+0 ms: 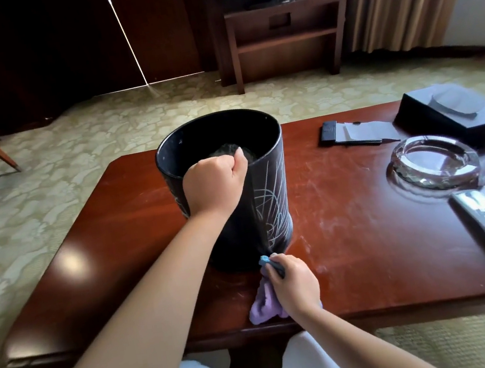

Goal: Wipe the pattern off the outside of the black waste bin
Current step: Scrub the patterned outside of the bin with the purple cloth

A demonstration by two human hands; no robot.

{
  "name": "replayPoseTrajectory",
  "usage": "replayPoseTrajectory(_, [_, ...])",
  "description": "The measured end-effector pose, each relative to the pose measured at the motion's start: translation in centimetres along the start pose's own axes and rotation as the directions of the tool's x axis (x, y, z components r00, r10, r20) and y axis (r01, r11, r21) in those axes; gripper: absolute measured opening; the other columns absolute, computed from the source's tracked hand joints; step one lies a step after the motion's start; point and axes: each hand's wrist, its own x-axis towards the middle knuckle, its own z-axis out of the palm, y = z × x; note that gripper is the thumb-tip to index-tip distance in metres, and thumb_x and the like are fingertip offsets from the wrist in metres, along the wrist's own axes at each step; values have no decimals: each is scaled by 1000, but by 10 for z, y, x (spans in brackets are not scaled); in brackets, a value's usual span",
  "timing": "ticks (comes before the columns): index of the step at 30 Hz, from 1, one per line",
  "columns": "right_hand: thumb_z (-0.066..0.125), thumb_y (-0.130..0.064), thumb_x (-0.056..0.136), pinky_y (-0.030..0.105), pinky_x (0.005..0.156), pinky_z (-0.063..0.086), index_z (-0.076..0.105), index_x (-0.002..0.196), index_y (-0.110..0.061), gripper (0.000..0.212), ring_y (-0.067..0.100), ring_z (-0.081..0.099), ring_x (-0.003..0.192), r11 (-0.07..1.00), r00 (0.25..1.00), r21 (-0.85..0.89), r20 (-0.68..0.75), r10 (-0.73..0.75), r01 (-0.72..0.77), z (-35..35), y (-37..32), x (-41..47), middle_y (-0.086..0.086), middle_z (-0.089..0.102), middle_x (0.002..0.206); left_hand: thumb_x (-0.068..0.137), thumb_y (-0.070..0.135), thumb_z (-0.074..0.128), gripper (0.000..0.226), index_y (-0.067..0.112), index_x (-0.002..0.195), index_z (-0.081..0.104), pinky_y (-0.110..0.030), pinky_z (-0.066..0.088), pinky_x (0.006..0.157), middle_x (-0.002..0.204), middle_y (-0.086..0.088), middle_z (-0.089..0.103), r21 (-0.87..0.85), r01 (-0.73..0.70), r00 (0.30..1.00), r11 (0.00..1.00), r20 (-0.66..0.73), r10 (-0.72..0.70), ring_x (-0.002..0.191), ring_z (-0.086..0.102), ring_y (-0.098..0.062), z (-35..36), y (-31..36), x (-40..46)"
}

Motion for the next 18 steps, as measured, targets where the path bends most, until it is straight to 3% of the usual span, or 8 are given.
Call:
replayPoseTrajectory(4, [55,-34,89,28,73,46,66,101,-27,18,16,62,97,955,968,178,-35,247,-237,-5,-1,12,-7,69,99,87,28,44,47,21,45,23,-15,4,45,39,4,18,-60,-53,998,997,-34,51,31,27,-24,-2,-4,-1])
replayPoseTrajectory(7, [55,-31,90,25,70,39,65,103,-25,18,18,63,96,903,930,286,-85,358,-321,-9,-5,15,-5,70,99,88,27,45,49,21,47,20,-14,3,46,41,5,16,-103,-81,996,991,-50,76,33,21,-20,-3,-5,-2])
replayPoseTrajectory(9, [56,-29,90,24,69,38,66,102,-25,16,17,62,96,922,945,266,-89,315,-282,-8,-4,11,-5,70,98,88,26,46,49,21,48,18,-16,2,47,43,6,14,-115,-104,993,988,-64,97,36,19,-18,-4,-5,-4])
replayPoseTrajectory(13, [62,-25,86,26,72,42,69,97,-24,13,15,60,94,995,1000,96,-8,11,-10,-2,-2,-2,-6,68,94,88,25,48,50,21,48,19,-17,1,46,44,6,14,-107,-123,989,987,-95,113,37,18,-16,-5,-4,-4])
replayPoseTrajectory(14, [62,-25,86,26,72,42,69,97,-24,13,15,60,93,997,1000,79,-8,-7,8,-2,-2,-2,-6,68,94,88,24,49,50,21,48,19,-17,1,46,44,6,14,-107,-122,989,987,-100,111,37,18,-16,-5,-3,-5])
replayPoseTrajectory(18, [59,-29,88,25,70,43,66,96,-27,11,13,62,90,931,967,302,-86,241,-206,-1,-6,-4,-9,68,91,87,22,49,49,21,48,20,-19,2,45,44,7,14,-120,-133,984,984,-135,116,37,17,-15,-4,-3,-8])
